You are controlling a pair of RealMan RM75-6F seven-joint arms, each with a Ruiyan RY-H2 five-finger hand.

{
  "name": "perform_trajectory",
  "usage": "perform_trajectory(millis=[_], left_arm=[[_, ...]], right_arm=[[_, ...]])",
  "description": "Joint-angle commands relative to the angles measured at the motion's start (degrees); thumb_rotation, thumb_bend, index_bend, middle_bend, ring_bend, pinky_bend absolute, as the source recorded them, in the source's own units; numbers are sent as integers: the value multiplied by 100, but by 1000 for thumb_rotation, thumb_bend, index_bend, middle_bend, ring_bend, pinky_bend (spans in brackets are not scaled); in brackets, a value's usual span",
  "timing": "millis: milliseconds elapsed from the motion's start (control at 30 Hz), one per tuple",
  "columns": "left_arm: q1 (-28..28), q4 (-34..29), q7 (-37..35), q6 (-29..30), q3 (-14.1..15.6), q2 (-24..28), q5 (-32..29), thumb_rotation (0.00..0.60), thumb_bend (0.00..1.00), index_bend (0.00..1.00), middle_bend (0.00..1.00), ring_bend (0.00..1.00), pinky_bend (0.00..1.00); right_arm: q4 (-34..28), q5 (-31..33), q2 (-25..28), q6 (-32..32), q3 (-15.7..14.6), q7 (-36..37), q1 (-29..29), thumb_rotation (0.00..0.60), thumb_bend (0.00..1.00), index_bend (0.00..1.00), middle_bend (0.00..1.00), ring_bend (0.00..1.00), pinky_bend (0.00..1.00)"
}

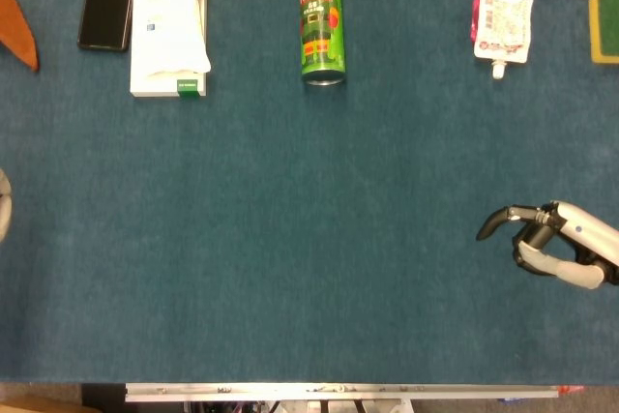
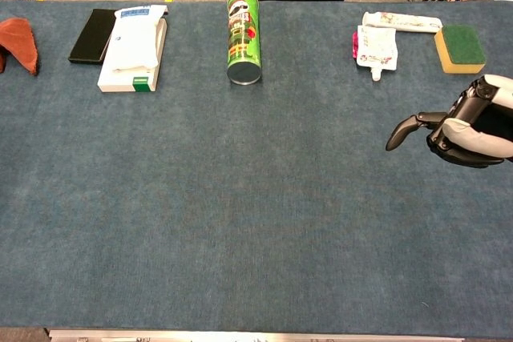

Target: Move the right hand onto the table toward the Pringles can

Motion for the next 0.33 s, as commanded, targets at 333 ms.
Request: perform_trajectory(millis=[333], left_arm=[[-34, 88, -70, -76, -76, -32, -141, 600, 411, 549, 544, 511, 511]], right_arm=[[-53, 172, 29, -41, -93, -190, -10, 86, 0, 1000, 1000, 897, 320]])
